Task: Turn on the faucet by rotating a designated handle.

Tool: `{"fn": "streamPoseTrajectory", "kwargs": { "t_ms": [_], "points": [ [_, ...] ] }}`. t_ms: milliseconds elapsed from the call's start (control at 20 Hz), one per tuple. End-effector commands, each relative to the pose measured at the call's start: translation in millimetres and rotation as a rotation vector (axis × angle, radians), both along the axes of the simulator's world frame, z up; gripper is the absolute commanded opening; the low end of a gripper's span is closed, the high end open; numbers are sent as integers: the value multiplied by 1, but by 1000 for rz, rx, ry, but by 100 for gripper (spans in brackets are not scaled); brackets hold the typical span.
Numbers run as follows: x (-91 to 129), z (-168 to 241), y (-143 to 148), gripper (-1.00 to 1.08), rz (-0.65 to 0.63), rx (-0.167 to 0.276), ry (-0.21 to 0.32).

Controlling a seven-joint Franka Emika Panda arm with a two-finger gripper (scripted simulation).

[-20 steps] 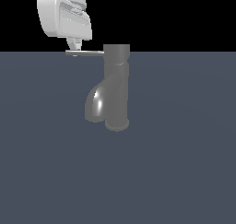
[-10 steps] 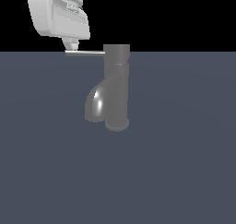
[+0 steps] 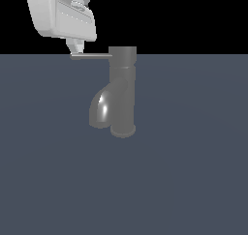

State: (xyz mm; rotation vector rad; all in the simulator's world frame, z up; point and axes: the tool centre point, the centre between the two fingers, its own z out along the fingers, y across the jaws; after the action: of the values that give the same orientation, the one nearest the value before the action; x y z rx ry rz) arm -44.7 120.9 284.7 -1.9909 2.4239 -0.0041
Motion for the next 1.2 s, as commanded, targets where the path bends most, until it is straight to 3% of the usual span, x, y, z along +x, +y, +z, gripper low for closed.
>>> {"fn": "streamPoseTrajectory", "kwargs": {
  "t_ms": [0, 1000, 1150],
  "points": [
    [-7, 0, -10, -100, -9, -2, 3],
    [-63, 0, -48, -100, -6, -1, 5],
    [-60, 0, -49, -100, -1, -2, 3]
  ]
}}
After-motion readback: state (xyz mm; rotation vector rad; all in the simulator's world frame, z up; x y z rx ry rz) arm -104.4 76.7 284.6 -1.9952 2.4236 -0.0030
